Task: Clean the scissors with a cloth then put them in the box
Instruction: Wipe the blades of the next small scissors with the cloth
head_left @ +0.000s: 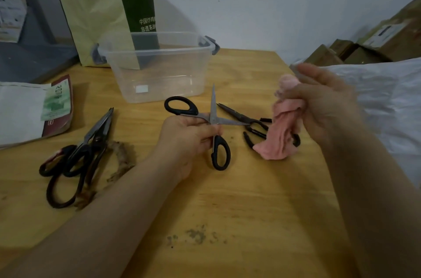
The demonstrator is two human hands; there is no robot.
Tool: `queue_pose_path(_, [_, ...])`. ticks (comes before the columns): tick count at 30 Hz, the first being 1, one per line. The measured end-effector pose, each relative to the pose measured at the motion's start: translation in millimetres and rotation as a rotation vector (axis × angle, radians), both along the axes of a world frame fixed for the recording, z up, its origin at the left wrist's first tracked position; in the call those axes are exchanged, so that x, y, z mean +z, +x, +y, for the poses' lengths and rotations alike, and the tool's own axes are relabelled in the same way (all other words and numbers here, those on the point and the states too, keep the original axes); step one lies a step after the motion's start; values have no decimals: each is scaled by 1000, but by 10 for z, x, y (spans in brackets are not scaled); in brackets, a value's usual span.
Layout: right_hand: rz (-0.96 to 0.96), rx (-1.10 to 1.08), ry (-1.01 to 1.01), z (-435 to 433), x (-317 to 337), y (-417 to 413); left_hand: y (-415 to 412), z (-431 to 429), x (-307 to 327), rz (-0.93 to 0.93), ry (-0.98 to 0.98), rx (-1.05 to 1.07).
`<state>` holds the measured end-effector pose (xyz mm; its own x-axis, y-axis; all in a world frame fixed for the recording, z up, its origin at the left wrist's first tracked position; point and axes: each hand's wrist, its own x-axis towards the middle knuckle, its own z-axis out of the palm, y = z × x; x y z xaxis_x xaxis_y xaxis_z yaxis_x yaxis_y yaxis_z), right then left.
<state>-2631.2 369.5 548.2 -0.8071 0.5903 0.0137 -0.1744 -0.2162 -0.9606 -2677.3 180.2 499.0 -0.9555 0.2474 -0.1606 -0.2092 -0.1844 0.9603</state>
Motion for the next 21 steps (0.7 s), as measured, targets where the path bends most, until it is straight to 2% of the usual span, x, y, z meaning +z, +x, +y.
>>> queue_pose_path(2, [9, 89, 302, -171, -26, 11, 34, 30, -8, 27, -17, -30])
queue_pose_path(5, [-29, 272, 469, -408, -168, -40, 71, 66, -24, 49, -1, -38])
queue_pose_path(10, [-38, 275, 858, -429, -329, -140, 70, 54, -45, 87, 10, -8])
queue_pose_path(16, [59, 337, 856, -442, -397, -193, 69, 69, -76, 110, 32, -4])
queue_pose_path(21, [-21, 375, 913, -400, -401, -186, 83, 65, -85, 125, 22, -41])
